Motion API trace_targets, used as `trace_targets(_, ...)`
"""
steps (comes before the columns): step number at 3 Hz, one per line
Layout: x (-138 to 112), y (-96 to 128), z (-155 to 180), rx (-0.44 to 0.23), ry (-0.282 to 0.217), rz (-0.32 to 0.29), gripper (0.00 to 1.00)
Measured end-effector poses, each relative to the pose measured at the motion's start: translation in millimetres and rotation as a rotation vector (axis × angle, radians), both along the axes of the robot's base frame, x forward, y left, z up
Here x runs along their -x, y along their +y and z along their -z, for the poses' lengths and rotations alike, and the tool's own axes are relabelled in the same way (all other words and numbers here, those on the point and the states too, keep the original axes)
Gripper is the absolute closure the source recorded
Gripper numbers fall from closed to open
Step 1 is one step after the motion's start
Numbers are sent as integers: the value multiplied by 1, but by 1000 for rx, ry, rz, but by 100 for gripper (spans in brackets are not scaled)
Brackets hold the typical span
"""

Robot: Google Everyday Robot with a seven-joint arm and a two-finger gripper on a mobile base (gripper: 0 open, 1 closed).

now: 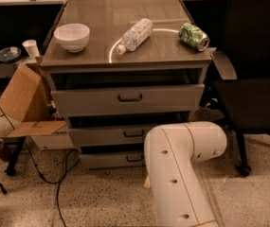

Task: Close bottom drawer

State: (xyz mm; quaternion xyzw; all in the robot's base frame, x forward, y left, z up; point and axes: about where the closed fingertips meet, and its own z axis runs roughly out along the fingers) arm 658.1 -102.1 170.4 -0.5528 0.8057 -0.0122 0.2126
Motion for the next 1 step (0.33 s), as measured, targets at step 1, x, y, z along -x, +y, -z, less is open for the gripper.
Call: trace_targets(1,0,0,0,0,1,0,0)
